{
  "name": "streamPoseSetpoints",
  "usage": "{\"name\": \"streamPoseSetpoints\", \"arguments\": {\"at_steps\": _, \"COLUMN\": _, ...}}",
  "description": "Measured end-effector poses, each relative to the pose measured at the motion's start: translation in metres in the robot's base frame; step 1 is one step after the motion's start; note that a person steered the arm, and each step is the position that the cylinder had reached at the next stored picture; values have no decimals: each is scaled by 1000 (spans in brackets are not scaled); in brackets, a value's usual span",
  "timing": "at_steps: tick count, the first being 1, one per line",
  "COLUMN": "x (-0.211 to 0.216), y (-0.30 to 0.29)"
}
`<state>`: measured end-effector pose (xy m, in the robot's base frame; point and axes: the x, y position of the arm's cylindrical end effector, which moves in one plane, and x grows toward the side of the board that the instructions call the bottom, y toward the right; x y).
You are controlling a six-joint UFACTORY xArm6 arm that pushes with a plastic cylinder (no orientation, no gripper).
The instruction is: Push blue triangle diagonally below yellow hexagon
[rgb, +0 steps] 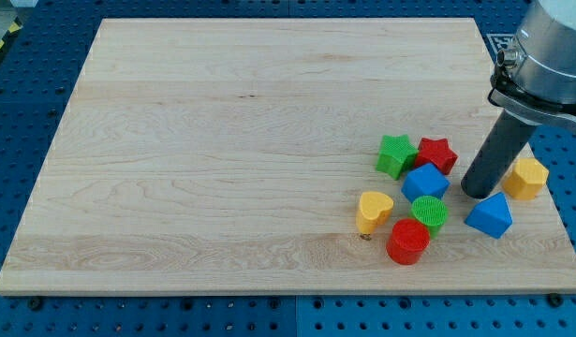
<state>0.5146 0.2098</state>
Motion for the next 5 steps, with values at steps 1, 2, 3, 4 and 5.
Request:
{"name": "streamPoseSetpoints", "arguments": {"at_steps": 1, "x": 7, "y": 3}}
{"name": "streamPoseSetpoints", "arguments": {"at_steps": 2, "x": 7, "y": 16}}
{"name": "streamPoseSetpoints", "arguments": {"at_steps": 3, "x": 9, "y": 18}}
{"name": "streamPoseSetpoints", "arguments": {"at_steps": 4, "x": 10, "y": 29}}
{"name": "streamPoseSetpoints", "arguments": {"at_steps": 5, "x": 12, "y": 43}}
